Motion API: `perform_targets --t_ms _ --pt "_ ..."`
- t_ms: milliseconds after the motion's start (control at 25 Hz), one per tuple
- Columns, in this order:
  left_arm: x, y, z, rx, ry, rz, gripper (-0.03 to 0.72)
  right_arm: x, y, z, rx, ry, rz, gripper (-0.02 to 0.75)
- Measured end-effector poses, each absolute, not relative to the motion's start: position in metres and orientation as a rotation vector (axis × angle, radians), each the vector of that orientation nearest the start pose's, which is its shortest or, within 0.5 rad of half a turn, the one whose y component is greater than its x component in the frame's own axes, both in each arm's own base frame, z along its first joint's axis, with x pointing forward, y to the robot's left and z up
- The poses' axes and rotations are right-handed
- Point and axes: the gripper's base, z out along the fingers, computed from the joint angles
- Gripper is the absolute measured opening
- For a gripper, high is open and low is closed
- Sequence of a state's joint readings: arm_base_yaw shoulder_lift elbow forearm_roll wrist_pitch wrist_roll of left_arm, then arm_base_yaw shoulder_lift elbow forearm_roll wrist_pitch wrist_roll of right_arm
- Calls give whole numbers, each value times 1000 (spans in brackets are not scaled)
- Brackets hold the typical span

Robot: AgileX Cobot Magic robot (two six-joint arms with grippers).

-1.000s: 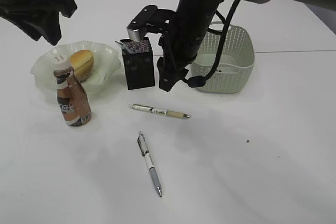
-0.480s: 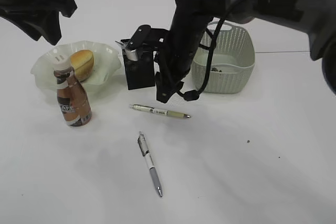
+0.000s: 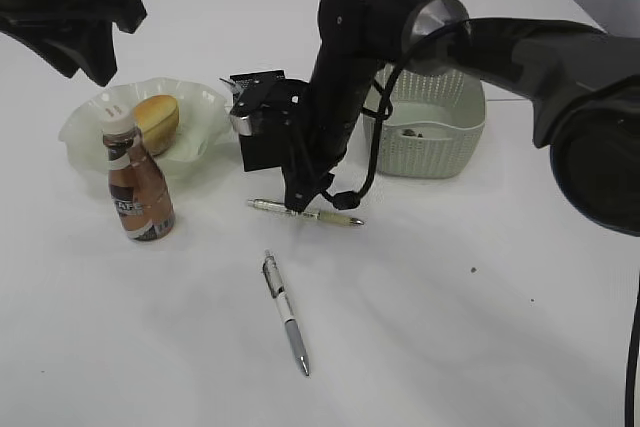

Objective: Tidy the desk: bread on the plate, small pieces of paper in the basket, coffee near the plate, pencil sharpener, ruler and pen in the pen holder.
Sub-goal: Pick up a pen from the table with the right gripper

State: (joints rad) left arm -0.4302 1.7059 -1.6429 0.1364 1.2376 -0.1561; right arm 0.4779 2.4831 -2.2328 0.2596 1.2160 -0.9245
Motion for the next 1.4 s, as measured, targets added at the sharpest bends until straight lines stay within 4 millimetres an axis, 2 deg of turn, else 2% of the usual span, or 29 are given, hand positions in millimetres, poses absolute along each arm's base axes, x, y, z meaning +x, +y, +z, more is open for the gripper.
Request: perform_targets --t_ms 640,880,1400 --pt "330 -139 341 406 2731 37 237 458 246 146 -1750 2301 325 260" --pt "331 -139 341 407 2732 38 237 460 248 133 -1753 2315 346 259" --pt "331 -139 341 406 2733 35 237 460 248 132 -1755 2314 353 260"
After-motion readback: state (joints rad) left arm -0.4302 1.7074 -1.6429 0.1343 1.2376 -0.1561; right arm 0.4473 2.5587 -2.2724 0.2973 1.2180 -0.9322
